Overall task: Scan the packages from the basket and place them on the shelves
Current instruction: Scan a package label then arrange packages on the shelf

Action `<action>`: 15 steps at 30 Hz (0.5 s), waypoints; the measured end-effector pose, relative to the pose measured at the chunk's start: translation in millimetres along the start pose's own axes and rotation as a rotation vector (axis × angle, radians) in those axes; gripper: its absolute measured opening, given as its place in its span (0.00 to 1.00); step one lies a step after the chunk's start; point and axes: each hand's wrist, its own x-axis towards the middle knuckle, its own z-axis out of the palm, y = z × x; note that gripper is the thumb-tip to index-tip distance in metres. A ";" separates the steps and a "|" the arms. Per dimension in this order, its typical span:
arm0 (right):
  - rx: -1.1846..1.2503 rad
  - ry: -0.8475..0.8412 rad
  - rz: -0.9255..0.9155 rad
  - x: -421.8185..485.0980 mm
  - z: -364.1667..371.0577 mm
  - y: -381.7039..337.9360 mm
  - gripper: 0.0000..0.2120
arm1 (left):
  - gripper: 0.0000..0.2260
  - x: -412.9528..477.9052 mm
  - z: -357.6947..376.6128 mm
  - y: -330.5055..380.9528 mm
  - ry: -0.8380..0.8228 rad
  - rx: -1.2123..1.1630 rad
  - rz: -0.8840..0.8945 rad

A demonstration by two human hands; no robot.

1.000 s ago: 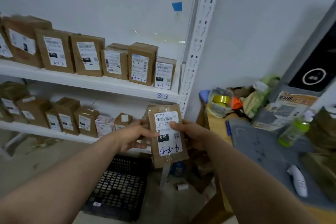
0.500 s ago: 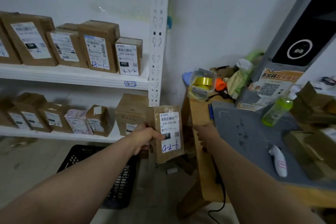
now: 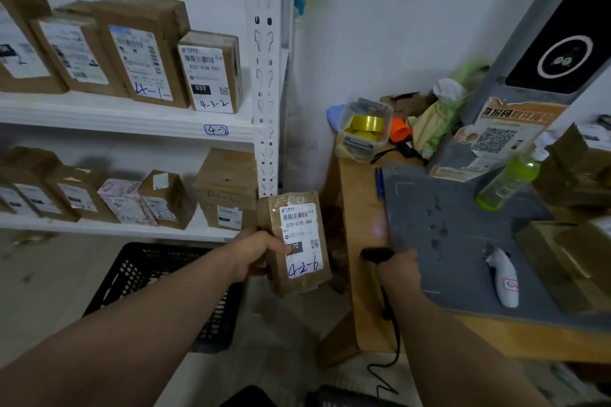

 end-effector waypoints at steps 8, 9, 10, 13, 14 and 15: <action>0.044 -0.409 0.002 12.7 12.6 23.4 0.01 | 0.21 2.4 5.9 -14.8 0.050 -0.034 -0.045; 0.142 -0.506 0.026 6.8 9.1 20.1 0.02 | 0.21 3.0 5.8 -15.7 0.072 -0.043 -0.042; 0.242 -0.600 0.034 0.1 4.6 15.8 0.05 | 0.21 3.9 5.4 -17.3 0.105 -0.057 -0.036; 0.434 -0.821 -0.055 -19.5 -14.0 -4.9 0.15 | 0.24 4.1 1.7 -22.6 0.258 -0.110 -0.033; 0.474 -0.876 -0.111 -24.2 -18.9 -12.9 0.17 | 0.26 4.0 -0.5 -24.7 0.308 -0.124 -0.037; 0.491 -0.918 -0.165 -29.7 -23.9 -20.9 0.18 | 0.26 1.9 -1.9 -26.0 0.350 -0.132 -0.037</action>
